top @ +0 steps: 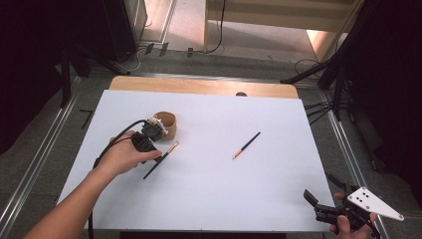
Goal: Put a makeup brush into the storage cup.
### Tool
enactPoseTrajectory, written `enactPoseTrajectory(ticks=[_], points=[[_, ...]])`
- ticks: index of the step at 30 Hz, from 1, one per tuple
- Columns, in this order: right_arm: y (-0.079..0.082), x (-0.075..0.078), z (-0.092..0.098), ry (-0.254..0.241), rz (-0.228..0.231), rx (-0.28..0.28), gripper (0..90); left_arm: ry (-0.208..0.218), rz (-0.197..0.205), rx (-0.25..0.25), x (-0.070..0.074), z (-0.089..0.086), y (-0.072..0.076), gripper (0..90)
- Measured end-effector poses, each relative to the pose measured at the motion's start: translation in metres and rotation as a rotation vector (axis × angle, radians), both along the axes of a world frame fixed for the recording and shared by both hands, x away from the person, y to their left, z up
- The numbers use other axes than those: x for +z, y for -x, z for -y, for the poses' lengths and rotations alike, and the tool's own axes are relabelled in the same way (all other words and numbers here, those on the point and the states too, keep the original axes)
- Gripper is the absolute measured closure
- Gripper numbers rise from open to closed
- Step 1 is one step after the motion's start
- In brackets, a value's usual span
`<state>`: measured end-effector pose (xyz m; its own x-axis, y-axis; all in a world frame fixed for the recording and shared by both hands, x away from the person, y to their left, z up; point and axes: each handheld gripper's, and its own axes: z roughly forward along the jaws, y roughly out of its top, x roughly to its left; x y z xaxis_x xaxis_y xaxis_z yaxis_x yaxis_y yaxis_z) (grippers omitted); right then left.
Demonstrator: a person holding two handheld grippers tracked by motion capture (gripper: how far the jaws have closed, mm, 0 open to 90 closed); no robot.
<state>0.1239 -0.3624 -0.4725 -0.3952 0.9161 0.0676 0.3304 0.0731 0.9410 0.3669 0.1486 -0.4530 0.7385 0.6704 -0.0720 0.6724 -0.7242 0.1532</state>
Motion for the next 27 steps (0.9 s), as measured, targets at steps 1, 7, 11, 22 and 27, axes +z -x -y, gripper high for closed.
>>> enactPoseTrajectory(ticks=[1, 7, 11, 22, 27], points=[[0.0, 0.0, 0.0, 0.0, -0.001, -0.001, 1.7, 0.002, 0.001, 0.0, -0.001, 0.001, 0.0, 64.9], [0.0, 0.0, 0.0, -0.002, -0.003, -0.002, 1.7, -0.016, -0.005, -0.014, -0.003, 0.008, 0.0, 69.3], [0.0, 0.0, -0.001, -0.001, -0.003, 0.0, 1.7, -0.026, -0.002, -0.018, -0.004, 0.011, -0.002, 71.5], [0.0, -0.001, 0.0, -0.002, -0.002, -0.002, 1.7, -0.05, -0.017, -0.031, -0.009, 0.018, -0.004, 77.1], [0.0, -0.001, 0.0, 0.001, 0.0, -0.001, 1.7, -0.059, -0.017, -0.031, -0.01, 0.021, -0.006, 77.8]])
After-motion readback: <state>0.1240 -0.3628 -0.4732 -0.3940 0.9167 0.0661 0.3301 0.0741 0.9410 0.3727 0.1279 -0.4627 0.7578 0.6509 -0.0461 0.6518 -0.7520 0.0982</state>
